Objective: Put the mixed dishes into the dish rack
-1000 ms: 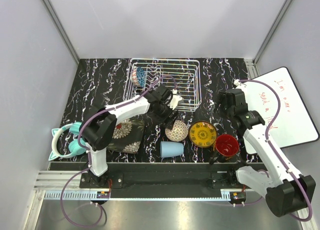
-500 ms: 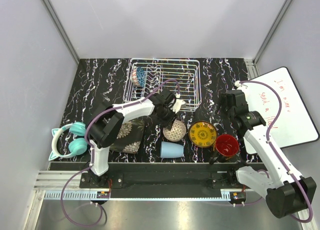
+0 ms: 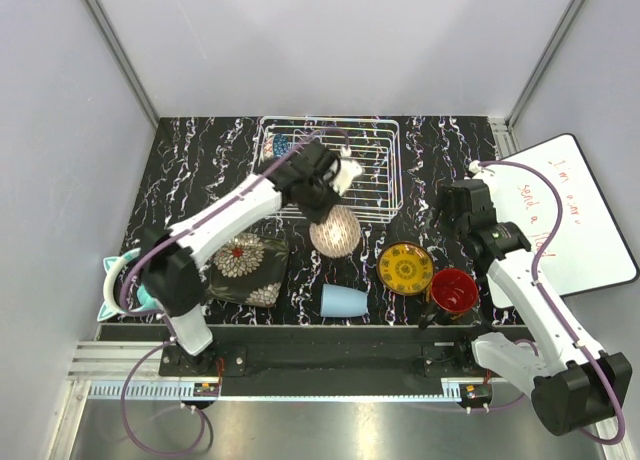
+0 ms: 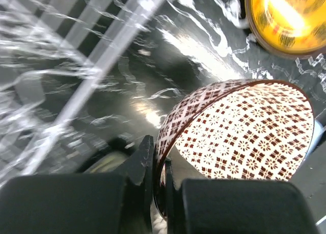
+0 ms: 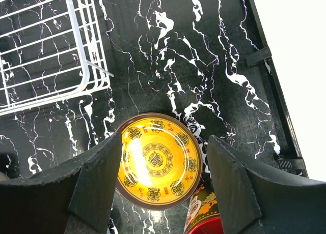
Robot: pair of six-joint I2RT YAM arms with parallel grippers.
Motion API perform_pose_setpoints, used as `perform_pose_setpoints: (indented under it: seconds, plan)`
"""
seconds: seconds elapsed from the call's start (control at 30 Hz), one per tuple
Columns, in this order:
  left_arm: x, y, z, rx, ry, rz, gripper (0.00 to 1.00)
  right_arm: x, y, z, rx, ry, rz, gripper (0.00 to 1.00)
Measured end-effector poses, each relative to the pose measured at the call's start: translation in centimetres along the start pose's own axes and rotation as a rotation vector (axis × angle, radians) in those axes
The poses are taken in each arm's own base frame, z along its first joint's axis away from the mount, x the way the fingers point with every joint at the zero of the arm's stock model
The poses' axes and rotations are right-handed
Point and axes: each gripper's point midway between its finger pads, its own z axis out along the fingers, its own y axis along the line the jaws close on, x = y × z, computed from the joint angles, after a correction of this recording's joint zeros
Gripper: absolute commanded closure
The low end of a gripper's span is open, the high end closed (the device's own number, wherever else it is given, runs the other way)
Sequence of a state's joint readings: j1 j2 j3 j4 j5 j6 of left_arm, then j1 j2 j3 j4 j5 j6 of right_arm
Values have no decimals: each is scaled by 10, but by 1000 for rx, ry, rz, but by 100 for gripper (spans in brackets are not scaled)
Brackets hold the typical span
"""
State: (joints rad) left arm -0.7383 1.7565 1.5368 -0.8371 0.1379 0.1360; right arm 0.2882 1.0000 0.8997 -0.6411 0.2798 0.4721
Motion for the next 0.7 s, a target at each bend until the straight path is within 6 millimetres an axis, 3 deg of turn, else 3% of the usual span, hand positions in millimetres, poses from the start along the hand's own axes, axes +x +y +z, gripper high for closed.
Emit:
perform_pose_setpoints:
  seconds: [0.1,0.2,0.3,0.43,0.7]
  plan:
    - [-36,23,-60,-111,-111,-11,100,1,0,2,-1,-2,1,25]
    - [-66,62,-119,-289,-220,-59,100,2,0,4,-2,-3,5,25]
    - [-63,98,-146,-462,-226,-110,100,2,1,5,-3,-4,7,26]
    - [-32,133,-141,-670,-80,-140,100,5,0,6,-2,-2,9,25]
    - [16,176,-92,-918,193,-116,100,5,-1,4,-7,-10,12,25]
